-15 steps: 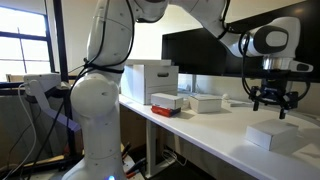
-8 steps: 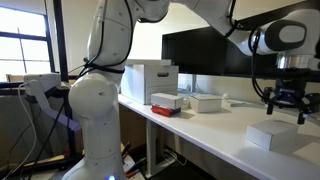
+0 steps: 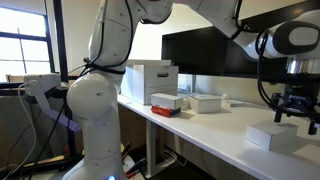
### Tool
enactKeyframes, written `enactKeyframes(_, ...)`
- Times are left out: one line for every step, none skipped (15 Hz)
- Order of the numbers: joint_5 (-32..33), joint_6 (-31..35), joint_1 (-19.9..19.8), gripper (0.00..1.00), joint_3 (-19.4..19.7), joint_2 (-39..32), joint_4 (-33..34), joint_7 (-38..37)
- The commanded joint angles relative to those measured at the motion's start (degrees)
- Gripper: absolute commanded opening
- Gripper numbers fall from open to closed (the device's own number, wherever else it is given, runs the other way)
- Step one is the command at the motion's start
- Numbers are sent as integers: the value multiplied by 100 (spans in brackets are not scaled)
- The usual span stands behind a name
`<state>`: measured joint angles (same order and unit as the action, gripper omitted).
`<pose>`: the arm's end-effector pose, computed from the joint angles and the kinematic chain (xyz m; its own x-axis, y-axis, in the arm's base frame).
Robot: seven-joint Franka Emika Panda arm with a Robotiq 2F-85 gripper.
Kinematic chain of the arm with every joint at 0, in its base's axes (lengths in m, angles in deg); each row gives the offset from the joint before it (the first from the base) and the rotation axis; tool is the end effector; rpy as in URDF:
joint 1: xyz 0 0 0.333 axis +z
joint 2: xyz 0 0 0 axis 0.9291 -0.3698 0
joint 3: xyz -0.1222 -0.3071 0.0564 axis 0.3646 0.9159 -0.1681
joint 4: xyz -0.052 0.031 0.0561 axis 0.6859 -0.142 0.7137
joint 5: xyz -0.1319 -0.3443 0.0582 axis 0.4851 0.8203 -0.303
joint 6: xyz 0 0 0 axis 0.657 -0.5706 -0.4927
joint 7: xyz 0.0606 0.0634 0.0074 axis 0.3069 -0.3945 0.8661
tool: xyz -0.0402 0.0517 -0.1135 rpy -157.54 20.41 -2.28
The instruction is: Pick up the white box on the right and put it in the big white box
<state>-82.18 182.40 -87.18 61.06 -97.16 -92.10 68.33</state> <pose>0.5187 -0.3276 0.3859 0.9396 -0.3401 -0.0384 -0.3393 -0.9403 0.0261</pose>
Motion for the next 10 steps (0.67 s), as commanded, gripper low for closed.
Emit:
enactKeyframes(24, -105, -30, 100, -70, 61, -43, 67)
enactKeyframes(13, -119, -20, 100, -87, 72, -47, 64)
enactKeyframes(10, -127, -5, 100, -101, 81, -51, 58)
enactKeyframes(16, -121, 7, 100, -110, 85, -57, 53)
enactKeyframes(14, -127, 14, 100, -121, 89, -60, 51)
enactKeyframes(16, -130, 20, 100, -129, 86, -61, 47)
enactKeyframes(25, -132, 25, 100, -137, 84, -69, 40)
enactKeyframes(33, -134, 29, 100, -144, 85, -77, 35)
enactKeyframes(32, -149, 33, 100, -154, 84, -84, 33)
enactKeyframes(27, -179, 40, 100, -165, 86, -93, 27)
